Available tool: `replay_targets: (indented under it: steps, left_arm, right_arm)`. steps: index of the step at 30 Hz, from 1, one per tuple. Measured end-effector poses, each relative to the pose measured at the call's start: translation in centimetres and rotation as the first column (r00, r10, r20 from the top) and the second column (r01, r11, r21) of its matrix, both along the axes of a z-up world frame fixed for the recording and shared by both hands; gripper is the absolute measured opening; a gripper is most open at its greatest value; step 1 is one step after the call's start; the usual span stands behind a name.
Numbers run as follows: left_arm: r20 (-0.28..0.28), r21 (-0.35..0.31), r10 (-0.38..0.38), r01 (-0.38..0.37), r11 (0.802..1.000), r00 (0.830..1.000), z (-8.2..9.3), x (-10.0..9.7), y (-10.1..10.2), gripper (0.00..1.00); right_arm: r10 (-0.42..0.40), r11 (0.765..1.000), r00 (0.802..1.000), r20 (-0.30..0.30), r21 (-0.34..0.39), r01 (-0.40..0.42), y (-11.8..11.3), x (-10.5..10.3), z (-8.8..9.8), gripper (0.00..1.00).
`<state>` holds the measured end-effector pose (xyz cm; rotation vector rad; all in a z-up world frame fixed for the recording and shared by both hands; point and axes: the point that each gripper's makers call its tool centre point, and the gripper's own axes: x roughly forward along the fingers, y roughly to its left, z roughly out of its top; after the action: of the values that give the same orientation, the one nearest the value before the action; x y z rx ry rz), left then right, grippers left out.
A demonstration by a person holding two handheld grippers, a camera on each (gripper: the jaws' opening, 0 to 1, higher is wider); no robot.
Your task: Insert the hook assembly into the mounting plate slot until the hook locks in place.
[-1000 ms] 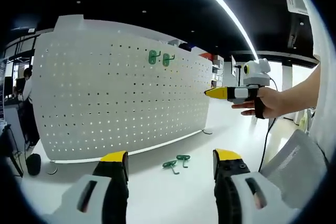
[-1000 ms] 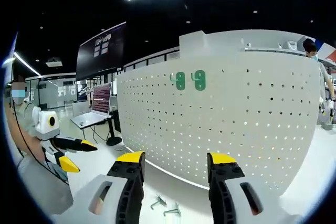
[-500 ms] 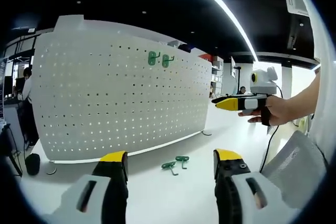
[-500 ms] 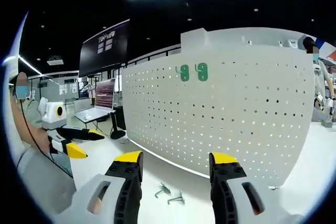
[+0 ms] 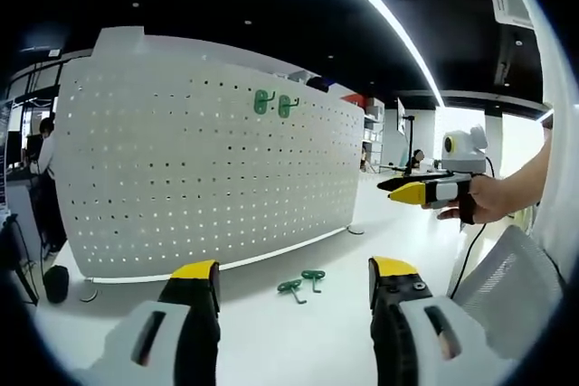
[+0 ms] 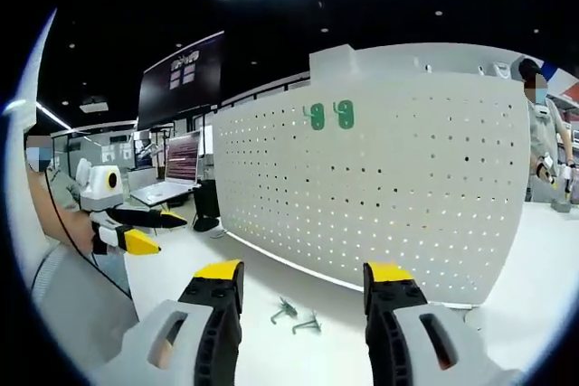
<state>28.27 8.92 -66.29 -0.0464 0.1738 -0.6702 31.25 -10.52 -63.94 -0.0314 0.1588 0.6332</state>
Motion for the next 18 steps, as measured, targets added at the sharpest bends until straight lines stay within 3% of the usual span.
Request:
replay_targets:
  steps: [18]
  left_arm:
    - [-0.006,0.001,-0.007,0.007,1.000,1.000,-0.2,-0.1,-0.1,0.69]
  right_arm:
    - [-0.024,1.000,0.999,-0.030,0.017,0.024,-1.2,-1.9,-1.5,0.52]
